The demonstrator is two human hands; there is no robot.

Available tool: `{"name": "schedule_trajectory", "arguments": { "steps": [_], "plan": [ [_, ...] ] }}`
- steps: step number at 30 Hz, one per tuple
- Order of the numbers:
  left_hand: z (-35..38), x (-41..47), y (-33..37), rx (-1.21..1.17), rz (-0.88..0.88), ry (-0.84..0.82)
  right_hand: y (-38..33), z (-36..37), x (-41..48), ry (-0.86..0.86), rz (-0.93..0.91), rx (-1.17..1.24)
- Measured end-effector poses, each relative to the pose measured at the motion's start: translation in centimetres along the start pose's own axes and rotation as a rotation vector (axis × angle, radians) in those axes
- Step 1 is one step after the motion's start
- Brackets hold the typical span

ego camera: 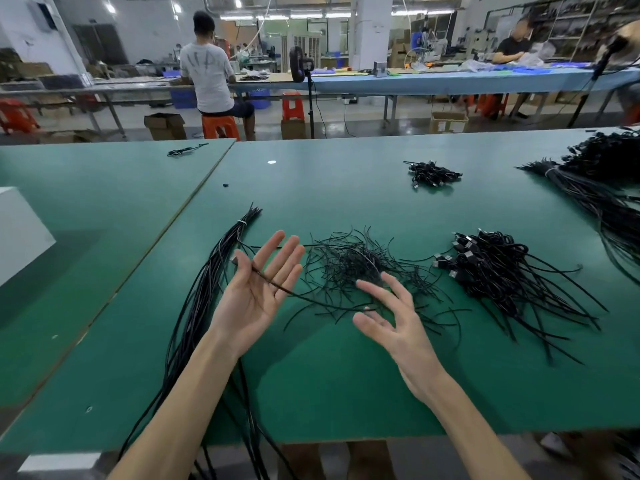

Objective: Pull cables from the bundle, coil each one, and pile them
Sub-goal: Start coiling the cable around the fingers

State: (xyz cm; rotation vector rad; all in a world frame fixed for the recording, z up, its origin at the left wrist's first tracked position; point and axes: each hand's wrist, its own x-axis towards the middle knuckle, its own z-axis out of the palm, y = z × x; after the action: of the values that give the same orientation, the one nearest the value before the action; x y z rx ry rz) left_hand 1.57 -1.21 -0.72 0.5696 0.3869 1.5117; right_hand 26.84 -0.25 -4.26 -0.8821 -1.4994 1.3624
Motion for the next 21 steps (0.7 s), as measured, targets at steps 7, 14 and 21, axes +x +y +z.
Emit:
{"name": "schedule_trajectory", "arguments": {
  "steps": [7, 14, 21],
  "plan": [
    [4.3, 0.4, -1.3, 0.123, -0.058, -0.161, -0.3, 1.0, -0.2, -0.098, -0.17, -0.377],
    [6.6, 0.3, -3.7, 0.289, -0.18, -0.172, -0.3, 1.3, -0.7, -0.198, -0.096, -0.223],
    [6.1, -0.3, -1.9, 0.046, -0.292, -0.192, -0.8, 0.9, -0.8, -0.28, -0.014, -0.131]
  ]
}}
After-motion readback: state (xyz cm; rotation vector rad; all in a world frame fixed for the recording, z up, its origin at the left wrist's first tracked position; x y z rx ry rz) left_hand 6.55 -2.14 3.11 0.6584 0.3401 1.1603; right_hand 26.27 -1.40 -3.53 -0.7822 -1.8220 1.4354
